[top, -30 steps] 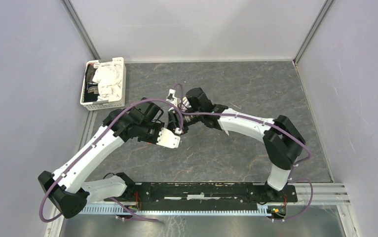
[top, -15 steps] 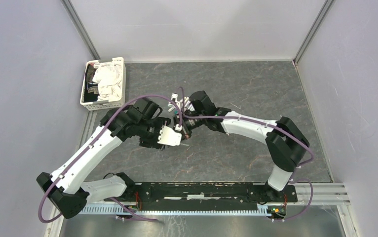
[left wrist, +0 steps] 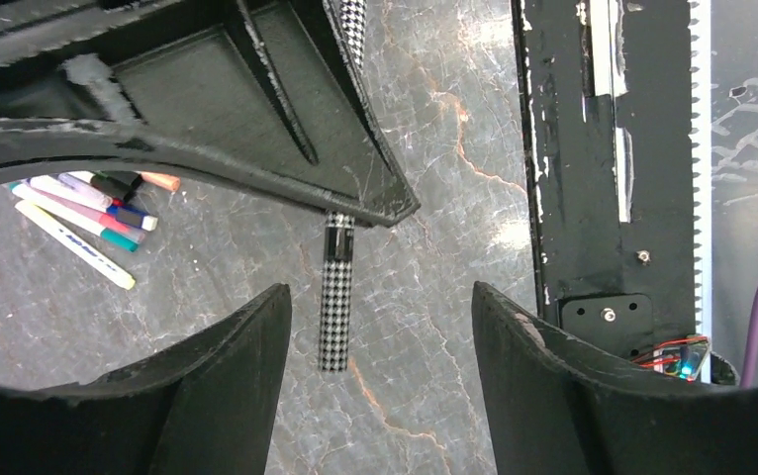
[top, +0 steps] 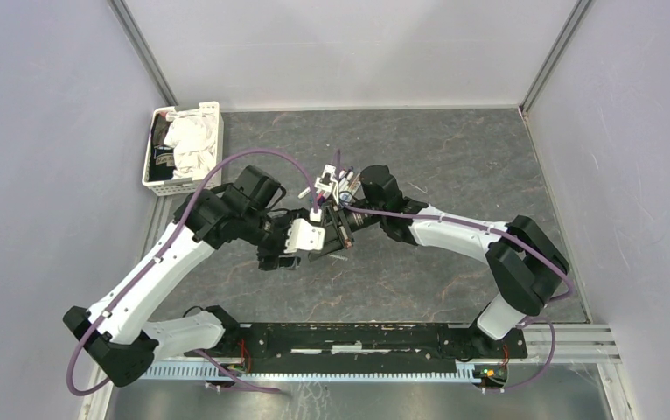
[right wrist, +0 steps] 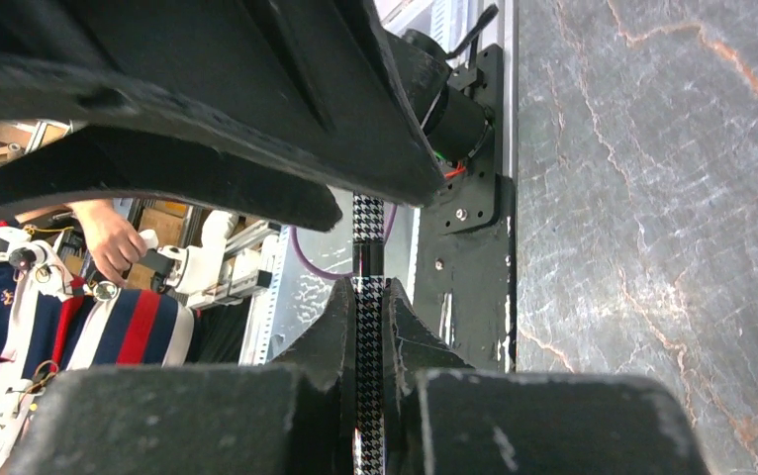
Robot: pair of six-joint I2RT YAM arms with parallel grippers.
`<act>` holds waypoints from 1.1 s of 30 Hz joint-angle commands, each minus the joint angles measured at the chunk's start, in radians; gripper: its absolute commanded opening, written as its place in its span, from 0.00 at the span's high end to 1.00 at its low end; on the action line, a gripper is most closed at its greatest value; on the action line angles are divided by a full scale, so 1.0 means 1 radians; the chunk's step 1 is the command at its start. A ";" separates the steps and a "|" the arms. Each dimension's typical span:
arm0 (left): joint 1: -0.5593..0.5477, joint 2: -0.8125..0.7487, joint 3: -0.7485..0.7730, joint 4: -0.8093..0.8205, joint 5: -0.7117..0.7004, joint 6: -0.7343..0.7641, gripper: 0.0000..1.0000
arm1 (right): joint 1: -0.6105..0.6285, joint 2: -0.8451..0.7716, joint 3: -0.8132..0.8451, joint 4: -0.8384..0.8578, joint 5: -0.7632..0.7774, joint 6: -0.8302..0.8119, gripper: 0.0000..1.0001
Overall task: Open the pen caps
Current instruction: Open the pen cap from the pen.
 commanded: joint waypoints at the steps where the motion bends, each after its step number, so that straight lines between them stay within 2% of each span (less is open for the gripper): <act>1: -0.003 0.021 0.032 0.002 0.039 -0.047 0.30 | 0.004 -0.001 0.065 0.077 -0.023 0.023 1.00; 10: -0.003 0.042 0.017 0.003 -0.001 0.006 0.69 | 0.016 0.035 0.111 0.035 -0.021 0.016 1.00; 12: -0.004 0.041 0.014 0.001 -0.012 0.018 0.79 | 0.021 0.045 0.123 0.010 -0.018 0.005 1.00; 14: -0.003 0.040 0.008 -0.002 -0.024 0.028 0.94 | 0.021 0.053 0.140 -0.037 -0.012 -0.019 1.00; 15: -0.003 0.040 0.003 -0.009 -0.031 0.042 0.97 | 0.022 0.057 0.149 -0.066 -0.011 -0.040 1.00; 22: -0.003 0.025 -0.024 -0.047 -0.151 0.125 0.98 | 0.002 0.015 0.100 -0.220 -0.019 -0.227 1.00; 29: -0.003 -0.020 -0.051 -0.076 -0.263 0.178 0.98 | -0.064 -0.085 -0.043 -0.441 0.062 -0.432 1.00; 33: -0.002 -0.061 -0.103 -0.053 -0.333 0.212 0.98 | -0.076 -0.132 -0.099 -0.490 0.109 -0.463 1.00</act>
